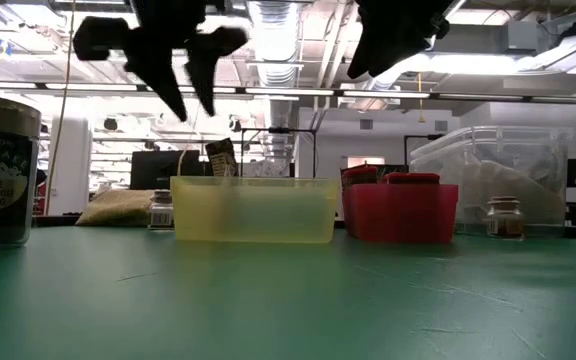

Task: Sort spices by type
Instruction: Put the left gold seasoning bottle into the blue bin

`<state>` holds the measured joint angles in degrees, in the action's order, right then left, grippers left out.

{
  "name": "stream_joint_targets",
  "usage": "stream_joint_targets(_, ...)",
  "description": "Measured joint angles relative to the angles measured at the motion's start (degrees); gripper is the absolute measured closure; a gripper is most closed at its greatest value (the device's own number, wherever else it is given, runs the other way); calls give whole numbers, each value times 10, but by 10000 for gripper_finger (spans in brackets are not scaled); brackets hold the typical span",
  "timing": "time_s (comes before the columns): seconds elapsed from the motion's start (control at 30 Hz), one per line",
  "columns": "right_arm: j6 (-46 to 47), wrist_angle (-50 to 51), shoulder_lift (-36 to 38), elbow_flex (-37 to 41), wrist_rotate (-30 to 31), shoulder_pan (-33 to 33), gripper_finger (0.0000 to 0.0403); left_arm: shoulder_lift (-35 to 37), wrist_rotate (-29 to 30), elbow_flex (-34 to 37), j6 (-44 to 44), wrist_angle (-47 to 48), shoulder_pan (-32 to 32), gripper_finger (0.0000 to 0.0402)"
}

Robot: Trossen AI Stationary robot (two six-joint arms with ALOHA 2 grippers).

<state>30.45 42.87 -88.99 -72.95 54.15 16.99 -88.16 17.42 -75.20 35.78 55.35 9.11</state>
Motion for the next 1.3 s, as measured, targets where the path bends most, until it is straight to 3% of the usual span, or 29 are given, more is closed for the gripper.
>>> stream_joint_targets(0.1,1,0,0,0,0,0,101,0,-34,-2,-133,81,-15,253)
stream_joint_targets(0.2,2,0,0,0,0,3,101,0,-119,-2,-253,148,-21,253)
stream_joint_targets(0.3,2,2,0,0,-1,2,101,3,-211,-2,-356,149,-14,253)
stream_joint_targets(0.37,2,5,0,0,-1,2,101,5,-238,-2,-401,131,7,253)
stream_joint_targets(0.43,2,5,0,0,-1,0,101,5,-224,-3,-418,118,41,253)
stream_joint_targets(0.67,1,5,0,0,-1,-1,101,-1,-84,-3,-487,62,158,251)
stream_joint_targets(0.9,4,4,-1,0,-1,-1,101,-1,-93,-3,-590,47,207,208)
stream_joint_targets(1.13,15,4,-1,0,-1,-1,101,-1,-92,-3,-575,92,233,123)
stream_joint_targets(1.3,15,4,-1,0,-1,-1,101,-1,-90,-3,-544,94,234,91)
